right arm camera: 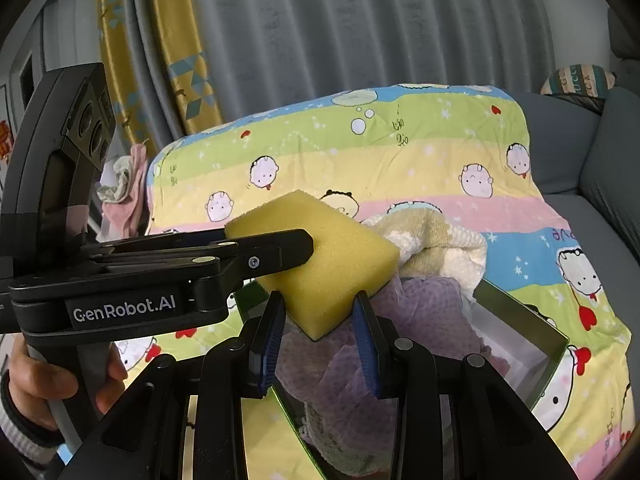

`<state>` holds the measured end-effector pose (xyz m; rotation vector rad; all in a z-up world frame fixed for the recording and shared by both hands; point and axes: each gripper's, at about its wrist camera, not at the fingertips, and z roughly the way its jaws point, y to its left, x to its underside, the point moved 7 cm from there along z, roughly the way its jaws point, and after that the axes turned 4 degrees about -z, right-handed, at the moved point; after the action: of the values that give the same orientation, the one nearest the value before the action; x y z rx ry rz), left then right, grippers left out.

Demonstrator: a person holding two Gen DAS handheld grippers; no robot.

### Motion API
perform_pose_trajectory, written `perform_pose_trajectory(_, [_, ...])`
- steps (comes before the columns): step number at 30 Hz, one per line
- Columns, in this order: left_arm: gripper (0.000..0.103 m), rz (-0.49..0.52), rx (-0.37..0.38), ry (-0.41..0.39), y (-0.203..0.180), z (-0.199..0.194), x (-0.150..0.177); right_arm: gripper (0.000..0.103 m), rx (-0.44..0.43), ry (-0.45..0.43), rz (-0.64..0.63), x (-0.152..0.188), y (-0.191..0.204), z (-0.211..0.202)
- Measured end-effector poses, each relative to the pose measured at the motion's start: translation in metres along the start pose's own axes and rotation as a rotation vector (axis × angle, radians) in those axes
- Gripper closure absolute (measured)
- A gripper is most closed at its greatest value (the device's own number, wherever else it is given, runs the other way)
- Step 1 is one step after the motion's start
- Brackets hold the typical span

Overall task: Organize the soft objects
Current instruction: 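Hold the sponge above the green box and lower it onto the pile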

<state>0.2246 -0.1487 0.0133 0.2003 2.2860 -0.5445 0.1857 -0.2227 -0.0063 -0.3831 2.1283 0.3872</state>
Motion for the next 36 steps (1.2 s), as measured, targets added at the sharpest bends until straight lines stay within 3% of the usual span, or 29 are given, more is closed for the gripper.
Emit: perform_pose_trajectory(36, [0.045,0.024,-0.029,0.073,-0.006,0.032,0.013,0.067,0.029,0.076,0.032,0.015,-0.014,0.011])
